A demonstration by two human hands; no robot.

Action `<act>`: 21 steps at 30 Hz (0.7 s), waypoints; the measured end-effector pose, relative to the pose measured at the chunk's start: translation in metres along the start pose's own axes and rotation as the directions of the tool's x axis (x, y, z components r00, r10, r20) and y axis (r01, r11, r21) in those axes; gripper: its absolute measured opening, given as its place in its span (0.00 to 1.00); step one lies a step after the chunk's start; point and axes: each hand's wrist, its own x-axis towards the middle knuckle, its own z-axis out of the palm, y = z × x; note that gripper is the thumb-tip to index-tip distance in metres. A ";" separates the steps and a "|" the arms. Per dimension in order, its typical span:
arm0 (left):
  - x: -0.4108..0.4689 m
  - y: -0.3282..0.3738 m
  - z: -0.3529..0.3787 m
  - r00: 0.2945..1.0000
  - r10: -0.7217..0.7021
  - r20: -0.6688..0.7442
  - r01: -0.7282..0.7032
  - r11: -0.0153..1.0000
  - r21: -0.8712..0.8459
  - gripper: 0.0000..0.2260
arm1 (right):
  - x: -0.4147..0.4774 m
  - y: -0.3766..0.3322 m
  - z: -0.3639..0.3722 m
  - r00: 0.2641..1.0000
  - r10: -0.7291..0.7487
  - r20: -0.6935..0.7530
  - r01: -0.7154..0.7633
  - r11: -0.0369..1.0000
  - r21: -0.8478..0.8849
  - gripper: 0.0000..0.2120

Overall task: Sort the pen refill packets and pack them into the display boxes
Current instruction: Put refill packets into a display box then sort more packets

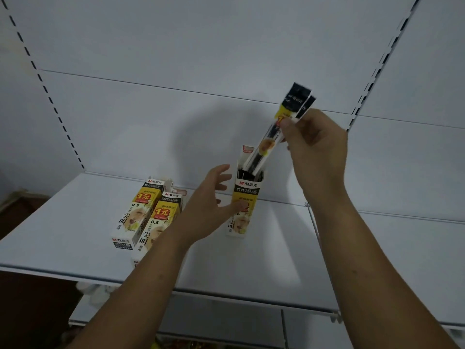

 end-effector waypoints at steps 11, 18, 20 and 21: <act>0.006 -0.013 0.014 0.999 0.036 0.030 -0.037 0.999 0.016 0.28 | -0.033 0.042 0.015 0.967 0.050 0.249 0.014 0.968 -0.249 0.07; 0.013 -0.017 0.024 0.999 0.052 -0.012 -0.052 0.999 0.002 0.27 | -0.048 0.054 0.009 0.970 0.174 0.171 -0.140 0.971 -0.194 0.12; 0.019 -0.019 0.030 0.998 0.057 -0.030 -0.057 0.998 -0.003 0.27 | -0.054 0.058 0.010 0.969 0.196 0.152 -0.170 0.971 -0.169 0.14; 0.022 -0.019 0.034 0.998 0.059 -0.031 -0.059 0.998 -0.002 0.27 | -0.056 0.059 0.010 0.969 0.198 0.146 -0.172 0.970 -0.171 0.15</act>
